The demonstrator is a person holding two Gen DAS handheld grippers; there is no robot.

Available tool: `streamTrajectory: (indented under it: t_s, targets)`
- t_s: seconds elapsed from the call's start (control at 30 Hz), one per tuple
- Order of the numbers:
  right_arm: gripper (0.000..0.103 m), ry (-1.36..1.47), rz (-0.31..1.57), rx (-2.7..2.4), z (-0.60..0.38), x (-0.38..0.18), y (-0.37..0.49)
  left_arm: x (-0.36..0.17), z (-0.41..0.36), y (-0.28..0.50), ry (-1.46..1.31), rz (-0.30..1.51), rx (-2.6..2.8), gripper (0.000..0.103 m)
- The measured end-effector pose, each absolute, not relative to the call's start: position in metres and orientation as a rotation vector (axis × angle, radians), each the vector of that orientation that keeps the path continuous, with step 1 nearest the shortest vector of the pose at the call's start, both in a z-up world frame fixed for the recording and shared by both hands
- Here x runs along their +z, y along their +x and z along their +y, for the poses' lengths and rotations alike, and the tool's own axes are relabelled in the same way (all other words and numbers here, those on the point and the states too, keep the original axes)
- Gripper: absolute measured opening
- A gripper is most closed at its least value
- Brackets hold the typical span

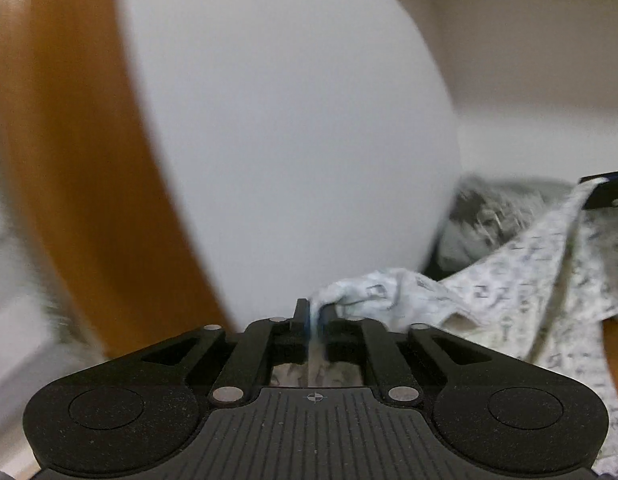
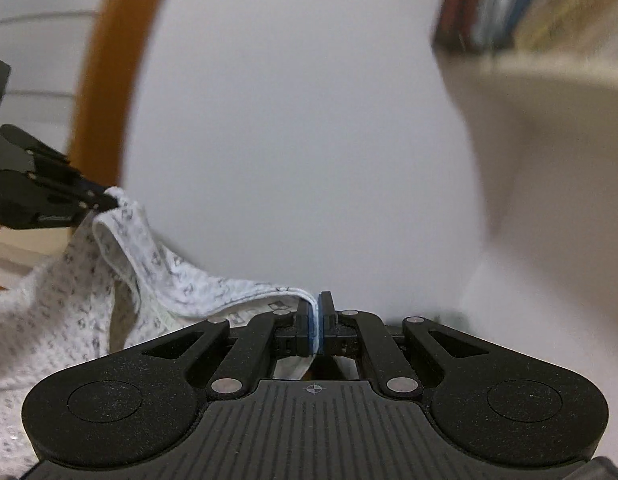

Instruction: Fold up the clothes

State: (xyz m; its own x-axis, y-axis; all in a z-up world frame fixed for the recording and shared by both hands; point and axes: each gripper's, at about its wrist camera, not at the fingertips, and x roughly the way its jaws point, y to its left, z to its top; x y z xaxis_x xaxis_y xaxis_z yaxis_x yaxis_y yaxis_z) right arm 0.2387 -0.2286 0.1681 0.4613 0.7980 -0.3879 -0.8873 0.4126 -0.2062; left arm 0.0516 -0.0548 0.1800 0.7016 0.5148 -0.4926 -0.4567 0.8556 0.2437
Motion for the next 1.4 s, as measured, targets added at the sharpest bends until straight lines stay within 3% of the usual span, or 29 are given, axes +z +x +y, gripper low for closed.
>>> streamTrajectory:
  t_s: [0.07,0.2,0.3,0.63,0.93,1.13,1.2,1.4]
  targets:
    - [0.016,-0.397,0.331,1.072,-0.222,0.149,0.26,0.166,-0.051,0.062,0.087,0.626,0.523,0.029]
    - [0.031,-0.35,0.411,1.092,-0.222,0.125,0.283,0.148,-0.044,0.057,0.073,0.627,0.535,0.04]
    - [0.032,-0.34,0.435,1.11,-0.226,0.111,0.288,0.136,-0.041,0.042,0.058,0.63,0.541,0.042]
    - [0.032,-0.363,0.488,1.197,-0.229,0.077,0.273,0.122,-0.035,-0.021,-0.01,0.611,0.553,0.067]
    - [0.032,-0.406,0.516,1.253,-0.244,0.06,0.247,0.099,-0.06,-0.076,-0.075,0.61,0.505,0.07]
    - [0.034,-0.404,0.567,1.242,-0.262,0.048,0.246,0.143,-0.075,-0.117,-0.056,0.526,0.56,0.075]
    - [0.043,-0.391,0.583,1.24,-0.269,0.045,0.246,0.163,-0.081,-0.135,-0.048,0.495,0.587,0.076]
    - [0.044,-0.312,0.656,1.268,-0.286,0.036,0.242,0.197,-0.094,-0.178,-0.037,0.457,0.644,0.078]
